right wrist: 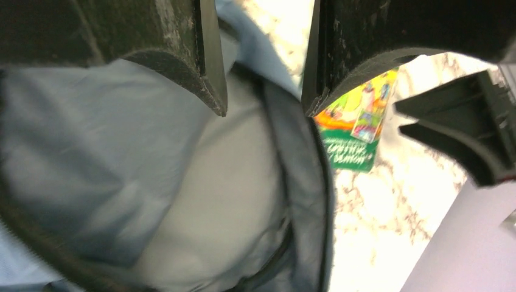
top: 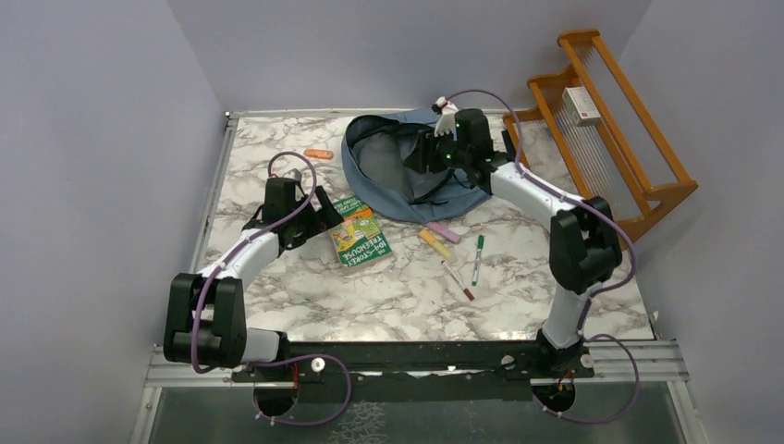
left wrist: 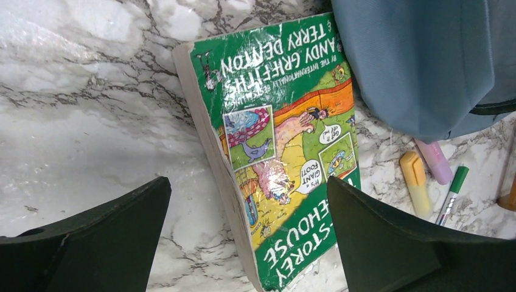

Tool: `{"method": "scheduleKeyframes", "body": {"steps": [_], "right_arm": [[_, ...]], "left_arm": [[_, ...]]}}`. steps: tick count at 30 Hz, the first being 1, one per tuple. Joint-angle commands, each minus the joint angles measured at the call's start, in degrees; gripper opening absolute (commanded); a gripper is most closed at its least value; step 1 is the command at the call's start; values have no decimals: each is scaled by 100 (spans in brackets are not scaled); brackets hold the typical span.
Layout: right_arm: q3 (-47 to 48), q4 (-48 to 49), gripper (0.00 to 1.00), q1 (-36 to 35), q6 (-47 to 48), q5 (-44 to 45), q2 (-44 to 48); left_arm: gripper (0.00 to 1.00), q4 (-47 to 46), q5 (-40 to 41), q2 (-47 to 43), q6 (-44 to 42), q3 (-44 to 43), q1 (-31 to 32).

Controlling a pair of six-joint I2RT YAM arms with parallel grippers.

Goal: Pack the student bag
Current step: Pick up the book from the center of the board.

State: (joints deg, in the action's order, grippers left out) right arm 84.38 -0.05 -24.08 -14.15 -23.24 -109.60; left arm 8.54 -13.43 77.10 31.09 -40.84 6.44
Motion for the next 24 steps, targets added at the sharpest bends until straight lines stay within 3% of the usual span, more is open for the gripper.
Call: {"method": "scheduleKeyframes", "body": {"steps": [1, 7, 13, 20, 24], "right_arm": [[-858, 316, 52, -553, 118, 685, 1153], [-2271, 929, 53, -1030, -428, 1523, 2410], [-2991, 838, 54, -1112, -867, 1632, 3251], [-3704, 850, 55, -1121, -1216, 1538, 3619], [-4108, 980, 55, -1117, -1468, 1398, 3639]], "left_arm": [[98, -383, -211, 105, 264, 225, -18], [89, -598, -300, 333, 371, 384, 11], [85, -823, -321, 662, 416, 491, 81], [78, -1188, -356, 1125, 528, 508, 137], [66, -1253, -388, 1326, 530, 464, 185]]}}
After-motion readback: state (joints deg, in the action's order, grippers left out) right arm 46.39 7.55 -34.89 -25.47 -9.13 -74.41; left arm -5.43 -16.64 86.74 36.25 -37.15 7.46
